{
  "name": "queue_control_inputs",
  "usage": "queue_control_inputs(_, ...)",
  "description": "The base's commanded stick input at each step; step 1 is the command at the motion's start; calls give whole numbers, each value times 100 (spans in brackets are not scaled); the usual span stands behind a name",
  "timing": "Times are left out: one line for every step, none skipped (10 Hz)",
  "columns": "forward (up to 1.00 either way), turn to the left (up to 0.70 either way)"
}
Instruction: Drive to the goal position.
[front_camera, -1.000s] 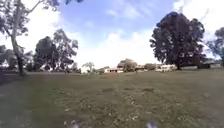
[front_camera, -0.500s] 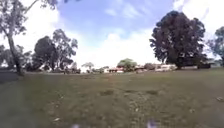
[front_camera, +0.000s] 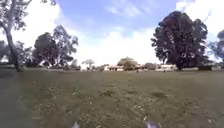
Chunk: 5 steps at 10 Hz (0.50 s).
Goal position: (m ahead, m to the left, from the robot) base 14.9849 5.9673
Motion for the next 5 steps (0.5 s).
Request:
queue_control_inputs(70, 0)
queue_control_inputs(42, 0)
queue_control_inputs(0, 0)
queue_control_inputs(0, 0)
queue_control_inputs(0, 0)
